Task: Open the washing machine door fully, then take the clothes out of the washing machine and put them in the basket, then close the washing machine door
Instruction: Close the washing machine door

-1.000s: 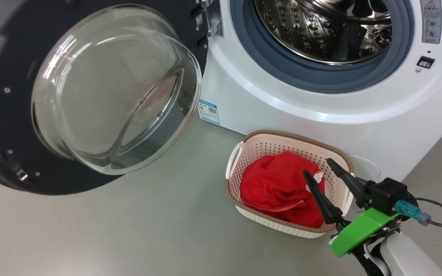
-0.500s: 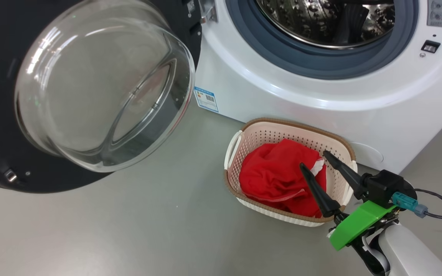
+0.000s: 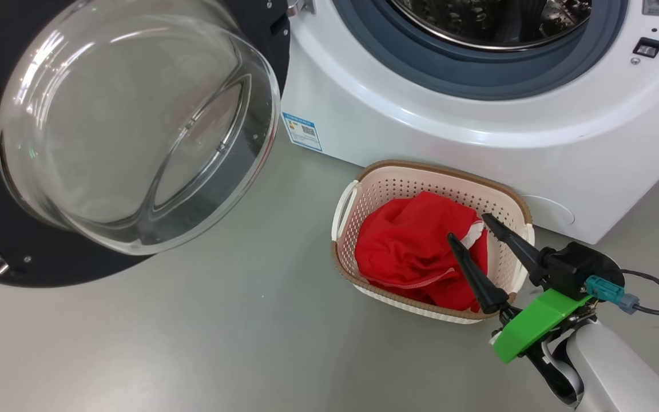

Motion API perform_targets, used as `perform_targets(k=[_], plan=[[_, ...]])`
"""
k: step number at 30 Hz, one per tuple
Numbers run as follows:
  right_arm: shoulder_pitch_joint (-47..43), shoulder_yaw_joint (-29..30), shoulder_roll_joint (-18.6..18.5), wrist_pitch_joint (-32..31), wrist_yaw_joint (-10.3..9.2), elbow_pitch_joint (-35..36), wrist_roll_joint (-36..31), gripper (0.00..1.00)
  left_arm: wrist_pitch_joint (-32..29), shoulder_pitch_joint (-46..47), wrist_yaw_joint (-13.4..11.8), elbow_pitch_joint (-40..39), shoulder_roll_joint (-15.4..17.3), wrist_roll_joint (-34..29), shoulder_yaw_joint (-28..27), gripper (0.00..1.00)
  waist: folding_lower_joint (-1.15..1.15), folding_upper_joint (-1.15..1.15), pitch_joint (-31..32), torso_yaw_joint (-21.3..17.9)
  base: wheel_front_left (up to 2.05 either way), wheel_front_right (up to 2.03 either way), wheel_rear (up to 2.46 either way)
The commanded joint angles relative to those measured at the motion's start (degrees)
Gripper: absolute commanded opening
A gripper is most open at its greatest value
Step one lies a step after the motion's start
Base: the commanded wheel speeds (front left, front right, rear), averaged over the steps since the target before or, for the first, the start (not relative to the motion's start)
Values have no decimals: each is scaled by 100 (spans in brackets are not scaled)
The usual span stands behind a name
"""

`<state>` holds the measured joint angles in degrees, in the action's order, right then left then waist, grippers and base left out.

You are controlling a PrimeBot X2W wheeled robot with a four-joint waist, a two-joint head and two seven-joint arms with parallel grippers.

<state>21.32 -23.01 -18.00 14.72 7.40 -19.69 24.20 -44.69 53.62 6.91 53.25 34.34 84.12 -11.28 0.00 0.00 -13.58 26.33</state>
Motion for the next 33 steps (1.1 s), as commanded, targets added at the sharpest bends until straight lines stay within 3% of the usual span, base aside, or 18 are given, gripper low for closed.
perform_targets(k=[1, 16, 33], plan=[[87, -103, -4, 28, 9, 113, -50, 100, -132, -108, 58, -173, 424, 71, -93, 0, 0, 0, -19, 8, 0, 0, 0], [109, -104, 15, 28, 9, 95, -48, 100, -786, -456, 58, -699, 225, 273, 78, 0, 0, 0, 50, 36, 0, 0, 0], [-135, 41, 74, 28, 9, 150, -20, 100, -1564, -1448, 58, -2351, 44, 589, 181, 0, 0, 0, 352, 27, 0, 0, 0]])
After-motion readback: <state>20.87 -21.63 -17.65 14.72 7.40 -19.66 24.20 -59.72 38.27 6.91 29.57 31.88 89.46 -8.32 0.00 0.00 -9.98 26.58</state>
